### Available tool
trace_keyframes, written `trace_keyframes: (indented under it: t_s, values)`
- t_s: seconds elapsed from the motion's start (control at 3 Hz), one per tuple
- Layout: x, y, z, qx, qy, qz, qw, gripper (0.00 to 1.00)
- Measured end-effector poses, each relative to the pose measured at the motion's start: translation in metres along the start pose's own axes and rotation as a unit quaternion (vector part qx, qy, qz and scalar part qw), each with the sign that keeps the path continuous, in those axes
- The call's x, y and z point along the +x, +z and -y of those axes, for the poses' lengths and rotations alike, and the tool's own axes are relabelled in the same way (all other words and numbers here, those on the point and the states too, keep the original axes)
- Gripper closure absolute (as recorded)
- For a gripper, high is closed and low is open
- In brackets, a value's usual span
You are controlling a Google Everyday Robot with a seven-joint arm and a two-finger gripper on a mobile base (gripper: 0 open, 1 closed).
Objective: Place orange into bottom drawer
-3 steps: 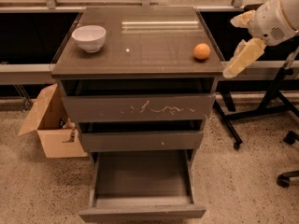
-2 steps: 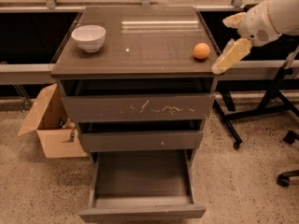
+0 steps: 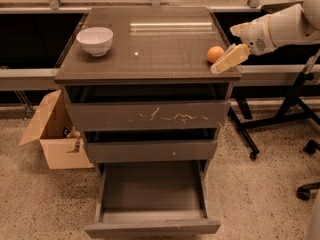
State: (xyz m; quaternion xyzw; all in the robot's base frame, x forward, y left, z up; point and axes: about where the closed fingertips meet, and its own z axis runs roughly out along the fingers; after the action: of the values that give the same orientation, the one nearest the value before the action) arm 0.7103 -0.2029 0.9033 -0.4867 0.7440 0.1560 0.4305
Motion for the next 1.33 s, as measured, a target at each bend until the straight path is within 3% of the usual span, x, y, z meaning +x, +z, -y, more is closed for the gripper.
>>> trace_keyframes:
  t_s: [0.67, 1.0, 1.33]
  values:
    - [0.018, 0.041, 0.028, 0.008, 0.075, 0.028, 0.9967, 0.0]
    - [0.025, 0.053, 0.037, 0.007, 0.089, 0.032, 0.9955, 0.0]
    - [0.029, 0.065, 0.044, 0.004, 0.1, 0.035, 0.9944, 0.19]
